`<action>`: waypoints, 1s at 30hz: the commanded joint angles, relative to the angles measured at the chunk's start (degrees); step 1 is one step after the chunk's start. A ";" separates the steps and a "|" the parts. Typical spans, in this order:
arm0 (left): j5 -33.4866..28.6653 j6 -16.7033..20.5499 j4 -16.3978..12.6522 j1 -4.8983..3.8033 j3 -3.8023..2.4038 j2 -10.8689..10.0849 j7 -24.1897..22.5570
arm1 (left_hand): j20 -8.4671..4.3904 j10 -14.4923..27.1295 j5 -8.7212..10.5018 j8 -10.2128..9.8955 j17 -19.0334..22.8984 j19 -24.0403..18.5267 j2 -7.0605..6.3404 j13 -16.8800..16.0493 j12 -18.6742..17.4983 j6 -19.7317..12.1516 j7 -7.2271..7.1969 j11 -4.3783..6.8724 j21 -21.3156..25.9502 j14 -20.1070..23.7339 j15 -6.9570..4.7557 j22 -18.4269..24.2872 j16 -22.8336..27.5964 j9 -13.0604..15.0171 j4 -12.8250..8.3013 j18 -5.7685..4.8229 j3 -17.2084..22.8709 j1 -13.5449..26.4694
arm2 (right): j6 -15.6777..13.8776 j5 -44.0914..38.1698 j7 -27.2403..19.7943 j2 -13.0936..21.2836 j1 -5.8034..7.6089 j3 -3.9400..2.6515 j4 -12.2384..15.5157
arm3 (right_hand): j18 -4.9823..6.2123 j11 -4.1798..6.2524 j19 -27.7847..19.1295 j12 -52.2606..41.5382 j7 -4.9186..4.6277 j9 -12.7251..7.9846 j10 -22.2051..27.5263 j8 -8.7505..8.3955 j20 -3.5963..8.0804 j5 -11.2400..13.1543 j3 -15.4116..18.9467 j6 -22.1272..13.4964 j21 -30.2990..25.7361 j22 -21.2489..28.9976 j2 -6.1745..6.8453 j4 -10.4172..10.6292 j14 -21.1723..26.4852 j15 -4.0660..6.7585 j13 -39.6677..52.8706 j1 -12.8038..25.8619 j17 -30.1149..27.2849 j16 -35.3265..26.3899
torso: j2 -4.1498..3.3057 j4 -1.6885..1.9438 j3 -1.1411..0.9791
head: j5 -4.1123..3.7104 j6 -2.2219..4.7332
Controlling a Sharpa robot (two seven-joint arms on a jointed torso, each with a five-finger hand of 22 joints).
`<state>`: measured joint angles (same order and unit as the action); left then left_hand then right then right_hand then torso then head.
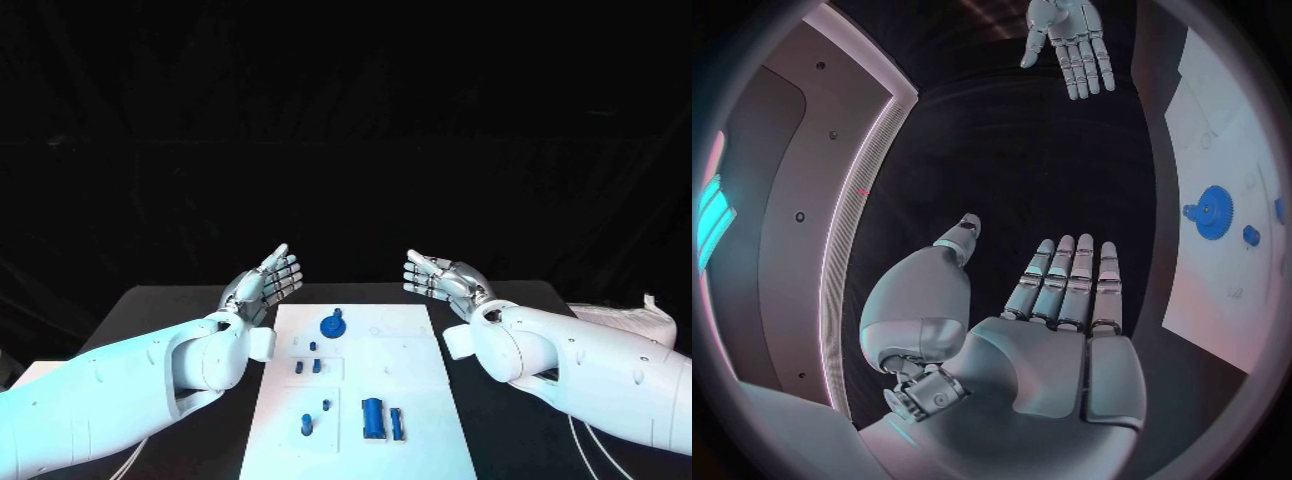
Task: Assemble the parts on the task board
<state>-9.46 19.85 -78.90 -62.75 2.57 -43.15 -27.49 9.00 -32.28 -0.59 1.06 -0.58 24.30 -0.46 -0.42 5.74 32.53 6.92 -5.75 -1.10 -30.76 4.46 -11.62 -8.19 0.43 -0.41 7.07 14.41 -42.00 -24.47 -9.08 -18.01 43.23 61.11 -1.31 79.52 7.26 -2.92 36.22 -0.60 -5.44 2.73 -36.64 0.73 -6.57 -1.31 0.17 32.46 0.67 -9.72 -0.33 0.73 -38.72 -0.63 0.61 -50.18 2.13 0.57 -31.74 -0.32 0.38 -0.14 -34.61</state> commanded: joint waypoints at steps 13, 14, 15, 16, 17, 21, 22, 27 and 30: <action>9.18 23.50 -10.63 2.49 -2.46 -1.48 -2.25 | -9.00 18.78 0.59 -1.06 0.58 -14.15 0.46 0.42 -5.74 -18.95 -6.92 5.75 1.10 17.88 -4.46 6.76 8.19 -0.43 0.41 -7.07 -8.37 24.42 | -19.58 9.05 -11.75 1.45 -0.94 1.30 10.39 | -7.26 2.92 -21.05 0.60 5.44 -2.73 21.32 -0.73 6.57 1.31 -0.17 -18.87 -0.67 5.66 0.33 -0.73 22.51 0.63 -0.61 29.17 -2.13 -0.57 | 0.56 0.32 -0.38 | 0.14 0.23; 9.31 23.86 -10.83 2.54 -2.51 -1.51 -2.28 | -9.00 19.34 0.59 -1.06 0.58 -14.57 0.46 0.42 -5.74 -19.48 -6.92 5.75 1.10 18.44 -4.46 6.96 8.19 -0.43 0.41 -7.07 -8.63 25.15 | -19.65 9.08 -11.78 1.46 -0.95 1.31 10.43 | -7.26 2.92 -21.65 0.60 5.44 -2.73 21.92 -0.73 6.57 1.31 -0.17 -19.39 -0.67 9.72 0.33 -0.73 23.16 0.63 -0.61 29.98 -2.13 -0.57 | 0.56 0.32 -0.38 | 0.14 0.23; 9.40 24.11 -10.97 2.57 -2.55 -1.53 -2.29 | -9.00 19.64 0.59 -1.06 0.58 -14.82 0.46 0.42 -5.74 -19.82 -6.92 5.75 1.10 18.74 -4.46 7.09 8.19 -0.43 0.41 -7.07 -8.77 25.56 | -19.65 9.08 -11.78 1.46 -0.95 1.31 10.43 | -7.26 2.92 -22.01 0.60 5.44 -2.73 22.27 -0.73 6.57 1.31 -0.17 -19.72 -0.67 9.72 0.33 -0.73 23.52 0.63 -0.61 30.48 -2.13 -0.57 | 0.56 0.32 -0.38 | 0.14 0.23; 9.45 24.25 -11.04 2.59 -2.57 -1.54 -2.30 | -9.00 20.15 0.59 -1.06 0.58 -15.22 0.46 0.42 -5.74 -20.29 -6.92 5.75 1.10 19.19 -4.46 7.25 8.19 -0.43 0.41 -7.07 -8.98 26.21 | -19.65 9.08 -11.78 1.46 -0.95 1.31 10.43 | -7.26 2.92 -22.60 0.60 5.44 -2.73 22.85 -0.73 6.57 1.31 -0.17 -20.25 -0.67 9.72 0.33 -0.73 24.15 0.63 -0.61 31.29 -2.13 -0.57 | 0.56 0.32 -0.38 | 0.14 0.23; 9.46 24.27 -11.06 2.59 -2.57 -1.54 -2.31 | -9.00 20.93 0.59 -1.06 0.58 -15.81 0.46 0.42 -5.74 -21.09 -6.92 5.75 1.10 19.96 -4.46 7.53 8.19 -0.43 0.41 -7.07 -9.35 27.22 | -19.65 9.08 -11.78 1.46 -0.95 1.31 10.43 | -7.26 2.92 -23.47 0.60 5.44 -2.73 23.74 -0.73 6.57 1.31 -0.17 -21.03 -0.67 9.72 0.33 -0.73 25.09 0.63 -0.61 32.51 -2.13 -0.57 | 0.56 0.32 -0.38 | 0.14 0.23; 9.46 24.27 -11.06 2.59 -2.57 -1.54 -2.31 | -9.00 22.62 0.59 -1.06 0.58 -16.92 0.46 0.42 -5.74 -22.83 -6.92 5.75 1.10 21.56 -4.46 11.62 8.19 -0.43 0.41 -7.07 -10.06 29.41 | -19.65 9.08 -11.78 1.46 -0.95 1.31 10.43 | -7.26 2.92 -25.34 0.60 5.44 -2.73 25.64 -0.73 6.57 1.31 -0.17 -22.75 -0.67 9.72 0.33 -0.73 27.10 0.63 -0.61 35.13 -2.13 -0.57 | 0.56 0.32 -0.38 | 0.14 0.23; 9.46 24.27 -11.06 2.59 -2.57 -1.54 -2.31 | -9.00 23.01 0.59 -1.06 0.58 -17.24 0.46 0.42 -5.74 -23.17 -6.92 5.75 1.10 21.90 -4.46 11.62 8.19 -0.43 0.41 -7.07 -10.17 29.92 | -19.65 9.08 -11.78 1.46 -0.95 1.31 10.43 | -7.26 2.92 -25.81 0.60 5.44 -2.73 26.09 -0.73 6.57 1.31 -0.17 -23.11 -0.67 9.72 0.33 -0.73 27.55 0.63 -0.61 35.71 -2.13 -0.57 | 0.56 0.32 -0.38 | 0.14 0.23; 9.46 24.27 -11.06 2.59 -2.57 -1.54 -2.31 | -9.00 24.83 0.59 -1.06 0.58 -18.57 0.46 0.42 -5.74 -25.00 -6.92 5.75 1.10 23.64 -4.46 11.62 8.19 -0.43 0.41 -7.07 -14.41 32.24 | -19.65 9.08 -11.78 1.46 -0.95 1.31 10.43 | -7.26 2.92 -27.81 0.60 5.44 -2.73 28.13 -0.73 6.57 1.31 -0.17 -24.94 -0.67 9.72 0.33 -0.73 29.73 0.63 -0.61 38.50 -2.13 -0.57 | 0.56 0.32 -0.38 | 0.14 0.23; 9.46 24.27 -11.06 2.59 -2.57 -1.54 -2.31 | -9.00 25.57 0.59 -1.06 0.58 -19.22 0.46 0.42 -5.74 -25.79 -6.92 5.75 1.10 24.39 -4.46 11.62 8.19 -0.43 0.41 -7.07 -14.41 33.26 | -19.65 9.08 -11.78 1.46 -0.95 1.31 10.43 | -7.26 2.92 -28.68 0.60 5.44 -2.73 29.00 -0.73 6.57 1.31 -0.17 -25.69 -0.67 9.72 0.33 -0.73 30.65 0.63 -0.61 39.66 -2.13 -0.57 | 0.56 0.32 -0.38 | 0.14 0.23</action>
<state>-0.97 43.36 -89.81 -60.17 0.06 -44.73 -28.70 0.09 -9.07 -0.37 0.39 -0.07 7.05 -0.01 -0.07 0.39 9.16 0.08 -0.02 -0.35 -8.66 0.00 -0.75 -0.38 0.08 0.00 0.84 1.87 -11.84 -43.81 -0.01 -28.62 44.71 60.18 0.01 89.86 1.23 -0.01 10.24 -0.38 -0.02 0.06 -10.32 0.19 -0.06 -0.19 -0.02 9.15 0.21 -0.38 -0.03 0.22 -10.91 0.01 0.08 -14.22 0.07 0.22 -31.18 0.00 -0.01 0.00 -34.37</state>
